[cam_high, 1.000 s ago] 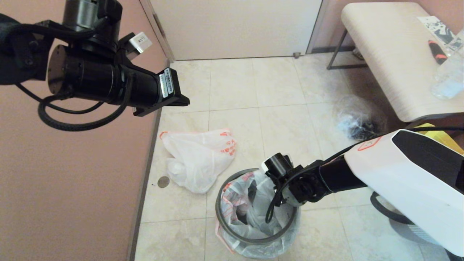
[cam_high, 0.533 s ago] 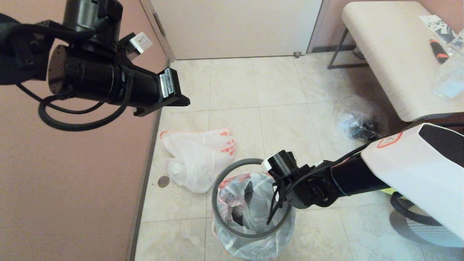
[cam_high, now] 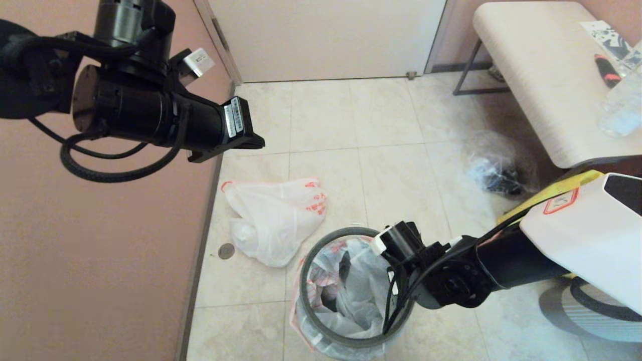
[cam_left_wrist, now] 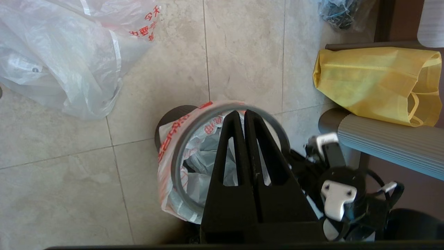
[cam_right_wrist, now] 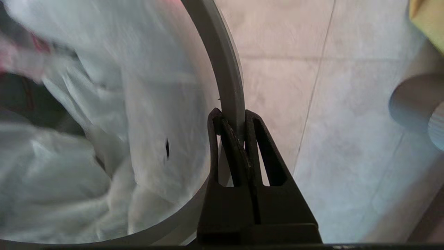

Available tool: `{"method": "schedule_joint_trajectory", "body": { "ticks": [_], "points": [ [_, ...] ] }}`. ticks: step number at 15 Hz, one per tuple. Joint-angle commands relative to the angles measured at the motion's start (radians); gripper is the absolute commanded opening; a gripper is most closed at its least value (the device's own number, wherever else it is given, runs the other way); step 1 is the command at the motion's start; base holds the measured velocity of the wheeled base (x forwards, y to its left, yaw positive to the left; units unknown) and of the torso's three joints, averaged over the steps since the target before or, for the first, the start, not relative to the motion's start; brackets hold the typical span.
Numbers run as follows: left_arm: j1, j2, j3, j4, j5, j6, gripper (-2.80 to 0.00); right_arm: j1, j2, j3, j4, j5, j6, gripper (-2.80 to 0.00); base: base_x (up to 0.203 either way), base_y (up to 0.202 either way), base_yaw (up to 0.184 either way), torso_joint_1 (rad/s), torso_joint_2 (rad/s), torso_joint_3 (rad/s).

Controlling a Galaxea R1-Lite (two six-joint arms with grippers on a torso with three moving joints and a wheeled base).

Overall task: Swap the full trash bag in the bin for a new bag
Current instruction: Place the trash can ring on the trash can

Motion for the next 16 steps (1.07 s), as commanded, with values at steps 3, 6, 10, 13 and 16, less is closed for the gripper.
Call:
{"method": "schedule_joint_trajectory", "body": {
  "ticks": [3, 6, 10, 13, 16],
  "points": [
    [0.001, 0.004, 0.0, 0.001, 0.0, -0.003, -2.8, 0.043, -0.017, 0.083, -0.08, -0.004, 0.009, -2.8, 0.0, 0.0, 0.0, 0.0, 0.0, 0.0],
    [0.003, 0.001, 0.0, 0.001, 0.0, -0.003, -2.8, 0.041, 0.02, 0.085, -0.084, -0.003, 0.01, -2.8, 0.0, 0.0, 0.0, 0.0, 0.0, 0.0],
    [0.003, 0.004, 0.0, 0.001, 0.0, -0.003, -2.8, 0.025, 0.076, 0.081, -0.13, -0.003, 0.007, -2.8, 0.0, 0.0, 0.0, 0.0, 0.0, 0.0],
    [0.003, 0.006, 0.0, 0.0, 0.0, -0.003, -2.8, 0.013, 0.087, 0.069, -0.132, -0.003, 0.003, -2.8, 0.0, 0.0, 0.0, 0.0, 0.0, 0.0],
    [0.003, 0.006, 0.0, 0.0, 0.0, -0.003, -2.8, 0.013, 0.096, 0.052, -0.133, -0.003, 0.001, -2.8, 0.0, 0.0, 0.0, 0.0, 0.0, 0.0]
  ]
}}
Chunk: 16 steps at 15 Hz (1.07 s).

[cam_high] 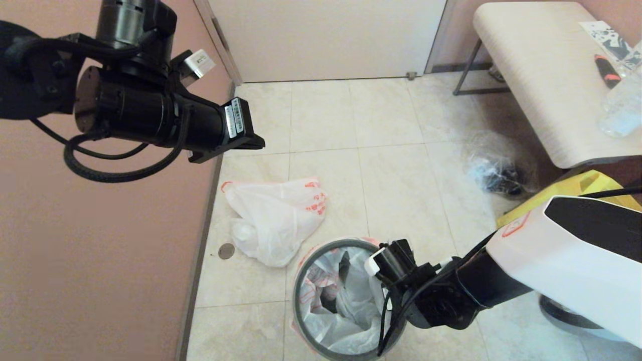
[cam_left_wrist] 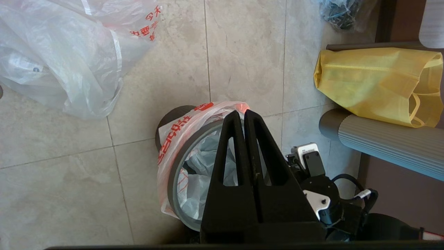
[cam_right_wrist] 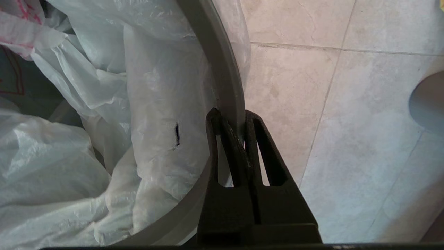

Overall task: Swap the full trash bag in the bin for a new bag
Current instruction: Place the trash can ring on the trash can

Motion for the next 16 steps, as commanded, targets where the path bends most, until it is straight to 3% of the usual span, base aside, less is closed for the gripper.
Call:
{"method": "schedule_joint_trajectory", "body": {
  "ticks": [1, 15, 16],
  "points": [
    [-0.001, 0.003, 0.0, 0.002, 0.0, -0.001, -2.8, 0.001, 0.009, -0.008, -0.001, -0.002, 0.002, -2.8, 0.0, 0.0, 0.0, 0.0, 0.0, 0.0],
    [-0.001, 0.011, 0.0, 0.002, 0.0, -0.001, -2.8, -0.008, 0.077, -0.114, -0.004, -0.001, -0.053, -2.8, 0.0, 0.0, 0.0, 0.0, 0.0, 0.0],
    [-0.001, 0.011, 0.0, 0.002, 0.0, -0.001, -2.8, -0.004, 0.073, -0.111, -0.013, -0.001, -0.053, 0.0, 0.0, 0.0, 0.0, 0.0, 0.0, 0.0]
  ]
}}
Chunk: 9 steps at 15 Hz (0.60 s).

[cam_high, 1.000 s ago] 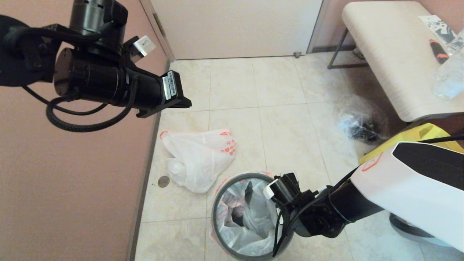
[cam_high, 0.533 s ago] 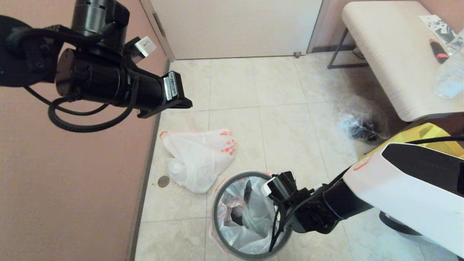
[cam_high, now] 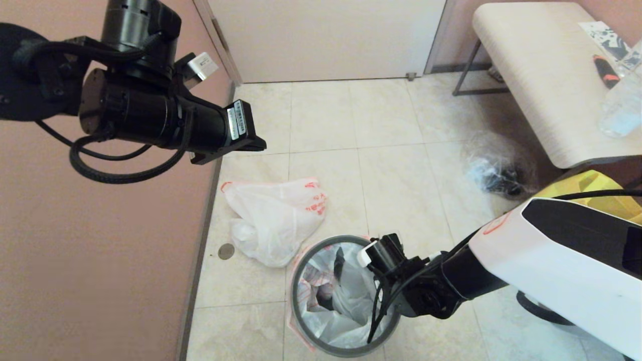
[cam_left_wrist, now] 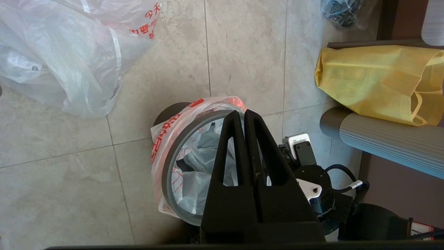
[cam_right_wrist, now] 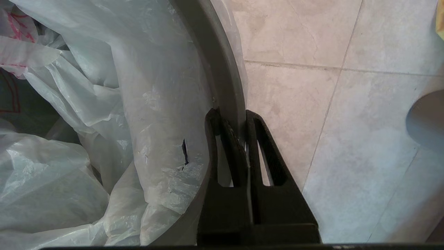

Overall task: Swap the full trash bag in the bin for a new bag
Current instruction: Place the trash can ring on the trash can

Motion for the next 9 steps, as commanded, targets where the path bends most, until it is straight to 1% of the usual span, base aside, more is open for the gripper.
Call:
{"method": "schedule_joint_trajectory", "body": {
  "ticks": [1, 5, 7, 8, 9],
  "points": [
    [0.0, 0.007, 0.0, 0.002, 0.0, -0.003, -2.8, 0.008, -0.002, 0.017, -0.033, -0.005, 0.002, 0.0, 0.0, 0.0, 0.0, 0.0, 0.0, 0.0],
    [-0.002, 0.012, 0.0, 0.002, 0.0, -0.003, -2.8, 0.007, -0.06, 0.055, -0.04, 0.014, 0.005, 0.0, 0.0, 0.0, 0.0, 0.0, 0.0, 0.0],
    [-0.002, 0.012, 0.0, 0.005, -0.007, -0.002, -2.8, 0.007, -0.125, 0.087, -0.04, 0.063, 0.008, 0.0, 0.0, 0.0, 0.0, 0.0, 0.0, 0.0],
    [-0.001, 0.011, 0.0, 0.007, -0.035, -0.002, -2.8, 0.006, -0.173, 0.115, -0.041, 0.103, 0.016, 0.0, 0.0, 0.0, 0.0, 0.0, 0.0, 0.0],
    [0.003, 0.013, 0.004, 0.009, -0.08, 0.0, -2.8, 0.001, -0.224, 0.142, -0.041, 0.163, 0.028, 0.0, 0.0, 0.0, 0.0, 0.0, 0.0, 0.0]
  ]
}}
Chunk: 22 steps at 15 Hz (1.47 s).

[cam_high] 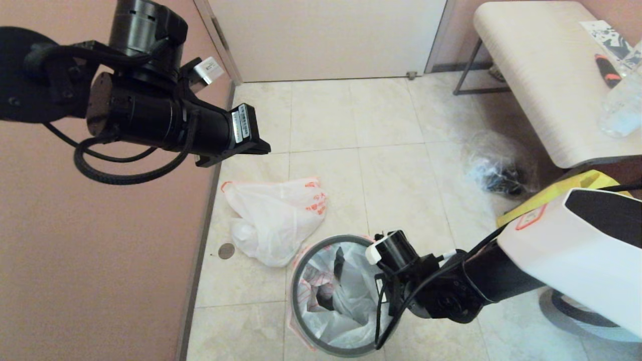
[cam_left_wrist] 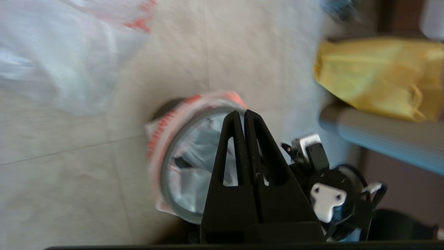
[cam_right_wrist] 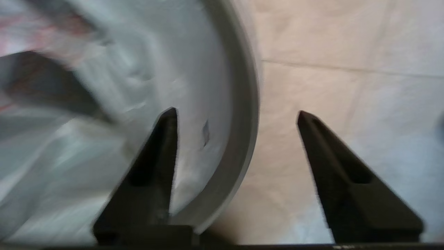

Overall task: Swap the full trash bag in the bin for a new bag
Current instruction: Place the trash can ring on the trash can

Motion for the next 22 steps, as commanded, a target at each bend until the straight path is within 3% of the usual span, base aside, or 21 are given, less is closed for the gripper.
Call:
{"method": "schedule_joint_trajectory", "body": {
  "ticks": [1, 2, 3, 4, 5, 7, 10, 16, 22],
  "points": [
    [0.02, 0.014, 0.012, 0.005, -0.11, 0.012, -2.8, -0.02, -0.148, 0.07, -0.003, 0.165, 0.023, 0.0, 0.0, 0.0, 0.0, 0.0, 0.0, 0.0],
    [0.048, 0.037, 0.036, 0.006, -0.206, 0.067, -2.8, -0.048, -0.182, 0.1, -0.003, 0.295, 0.031, 0.0, 0.0, 0.0, 0.0, 0.0, 0.0, 0.0],
    [0.084, 0.06, 0.074, 0.005, -0.324, 0.161, -2.8, -0.078, -0.197, 0.113, -0.004, 0.408, 0.034, 0.0, 0.0, 0.0, 0.0, 0.0, 0.0, 0.0],
    [0.123, 0.094, 0.109, 0.007, -0.441, 0.267, -2.8, -0.106, -0.2, 0.119, -0.005, 0.497, 0.037, -2.8, 0.0, 0.0, 0.0, 0.0, 0.0, 0.0],
    [0.156, 0.141, 0.136, 0.011, -0.515, 0.361, -2.8, -0.127, -0.188, 0.115, -0.009, 0.58, 0.038, -2.8, 0.0, 0.0, 0.0, 0.0, 0.0, 0.0],
    [0.193, 0.244, 0.157, 0.037, -0.562, 0.507, -2.8, -0.164, -0.138, 0.092, -0.014, 0.72, 0.012, -2.8, 0.0, 0.0, 0.0, 0.0, 0.0, 0.0],
    [0.2, 0.368, 0.163, 0.083, -0.578, 0.653, -2.8, -0.196, -0.049, 0.045, -0.016, 0.77, -0.081, -2.8, 0.0, 0.0, 0.0, 0.0, 0.0, 0.0],
    [0.176, 0.536, 0.153, 0.088, -0.537, 0.729, -2.8, -0.282, 0.097, 0.007, -0.097, 0.853, -0.171, -2.8, 0.0, 0.0, 0.0, 0.0, 0.0, 0.0],
    [0.129, 0.737, 0.055, 0.092, -0.427, 0.735, -2.8, -0.335, 0.143, -0.013, -0.128, 0.956, -0.237, -2.8, 0.0, 0.0, 0.0, 0.0, 0.0, 0.0]
  ]
}}
